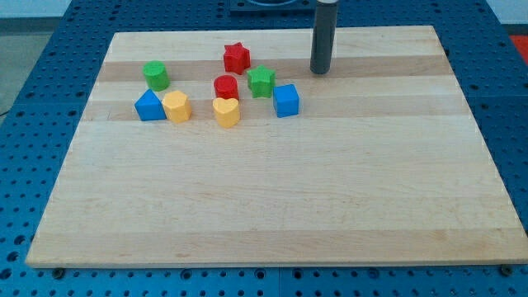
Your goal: Point your arm at blue cube
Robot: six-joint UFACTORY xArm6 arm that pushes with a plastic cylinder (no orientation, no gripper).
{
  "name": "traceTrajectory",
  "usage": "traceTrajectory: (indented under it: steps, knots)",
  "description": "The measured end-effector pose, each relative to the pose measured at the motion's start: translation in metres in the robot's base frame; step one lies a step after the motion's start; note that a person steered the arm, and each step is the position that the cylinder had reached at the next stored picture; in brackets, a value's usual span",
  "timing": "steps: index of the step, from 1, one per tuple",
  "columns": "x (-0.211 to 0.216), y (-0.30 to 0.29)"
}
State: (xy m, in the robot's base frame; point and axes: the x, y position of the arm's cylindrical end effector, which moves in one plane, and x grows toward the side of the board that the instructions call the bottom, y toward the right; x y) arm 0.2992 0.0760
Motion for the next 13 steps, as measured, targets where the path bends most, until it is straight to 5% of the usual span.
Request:
traceTrajectory:
  steps: [13]
  knots:
    - [-0.021, 0.009]
